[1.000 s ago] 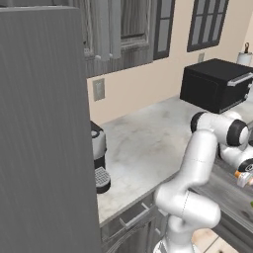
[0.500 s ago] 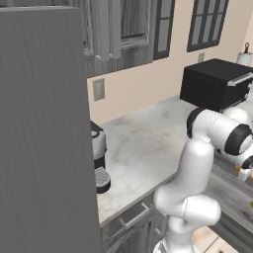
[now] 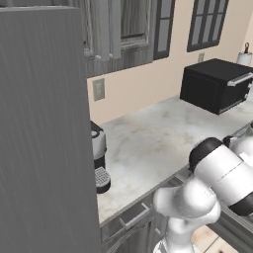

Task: Restock the sink supplies by placing the sponge and soap dispenser on the counter and next to the sink. Make sure the soap dispenser is upright.

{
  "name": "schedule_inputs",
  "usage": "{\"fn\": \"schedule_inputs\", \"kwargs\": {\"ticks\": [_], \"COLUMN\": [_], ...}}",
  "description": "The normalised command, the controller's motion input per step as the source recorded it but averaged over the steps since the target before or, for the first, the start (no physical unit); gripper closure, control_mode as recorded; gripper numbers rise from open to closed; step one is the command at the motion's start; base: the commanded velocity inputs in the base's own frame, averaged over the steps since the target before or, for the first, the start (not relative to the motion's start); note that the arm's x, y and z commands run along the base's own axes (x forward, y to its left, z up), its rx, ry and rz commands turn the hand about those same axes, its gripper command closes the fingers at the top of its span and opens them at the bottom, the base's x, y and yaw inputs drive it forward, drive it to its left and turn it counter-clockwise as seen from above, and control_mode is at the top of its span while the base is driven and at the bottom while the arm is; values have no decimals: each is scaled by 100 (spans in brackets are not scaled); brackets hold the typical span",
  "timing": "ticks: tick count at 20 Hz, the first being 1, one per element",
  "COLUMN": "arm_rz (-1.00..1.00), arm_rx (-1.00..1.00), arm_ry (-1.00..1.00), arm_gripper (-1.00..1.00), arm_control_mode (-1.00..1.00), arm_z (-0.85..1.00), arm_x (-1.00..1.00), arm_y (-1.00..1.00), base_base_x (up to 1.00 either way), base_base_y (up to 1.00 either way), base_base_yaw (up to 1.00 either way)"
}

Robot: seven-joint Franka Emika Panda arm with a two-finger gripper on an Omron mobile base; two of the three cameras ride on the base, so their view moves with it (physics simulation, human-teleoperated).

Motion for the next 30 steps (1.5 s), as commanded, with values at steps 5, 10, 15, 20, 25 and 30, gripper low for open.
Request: {"fn": "schedule_inputs", "kwargs": {"ticks": [5, 10, 15, 20, 25, 30], "arm_rz": [0, 0, 0, 0, 1, 0], "arm_rx": [5, 1, 0, 0, 0, -1], "arm_ry": [13, 6, 0, 0, 1, 0], "arm_gripper": [100, 100, 100, 100, 100, 100], "arm_control_mode": [-100, -100, -100, -100, -100, -100], "arm_z": [100, 70, 13, 0, -1, -1], "arm_x": [-20, -32, -44, -23, 0, 0], "arm_y": [58, 83, 79, 64, 16, 5], "base_base_x": [0, 0, 0, 0, 0, 0], "base_base_y": [0, 0, 0, 0, 0, 0], "base_base_yaw": [0, 0, 0, 0, 0, 0]}}
